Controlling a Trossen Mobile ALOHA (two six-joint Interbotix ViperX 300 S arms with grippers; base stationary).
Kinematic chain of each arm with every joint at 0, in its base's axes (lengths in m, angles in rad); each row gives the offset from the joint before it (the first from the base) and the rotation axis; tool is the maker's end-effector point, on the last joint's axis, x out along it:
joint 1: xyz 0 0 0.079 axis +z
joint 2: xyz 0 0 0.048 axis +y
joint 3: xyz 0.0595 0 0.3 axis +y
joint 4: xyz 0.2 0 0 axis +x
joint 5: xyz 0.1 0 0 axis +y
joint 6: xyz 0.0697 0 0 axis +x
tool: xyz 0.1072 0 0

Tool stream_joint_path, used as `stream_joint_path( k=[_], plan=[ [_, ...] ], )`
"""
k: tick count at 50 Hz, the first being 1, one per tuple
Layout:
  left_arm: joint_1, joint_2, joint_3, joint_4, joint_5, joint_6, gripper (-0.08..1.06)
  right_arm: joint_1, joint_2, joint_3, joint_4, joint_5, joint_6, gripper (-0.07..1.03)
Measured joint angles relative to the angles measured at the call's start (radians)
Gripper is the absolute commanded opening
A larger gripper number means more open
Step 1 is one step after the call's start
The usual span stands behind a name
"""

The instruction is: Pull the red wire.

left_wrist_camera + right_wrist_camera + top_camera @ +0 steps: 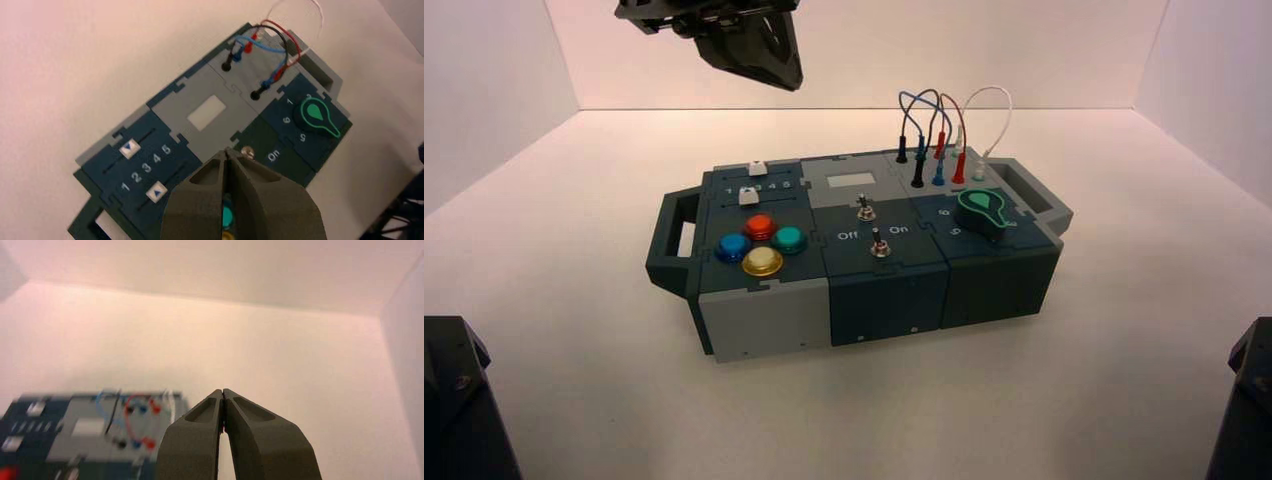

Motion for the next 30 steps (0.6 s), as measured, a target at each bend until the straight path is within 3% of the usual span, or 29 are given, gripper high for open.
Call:
stream_joint_path(
  k=[13,23,30],
  plan=[
    [-0.044,-0.041,0.021,0.0,0.002,-0.046,-0.03,0.02,-0.003,-0.012,0.005,0.219,-0.006,-0.02],
    [-0.074,-0.04,0.023,0.0,0.002,-0.064,-0.03,0.037,-0.028,0.011,0.026,0.276,-0.008,-0.02],
    [-0.12,-0.011,0.023,0.0,0.002,-0.095,-0.03,0.138,-0.035,0.018,0.052,0.298,-0.009,-0.01]
  ],
)
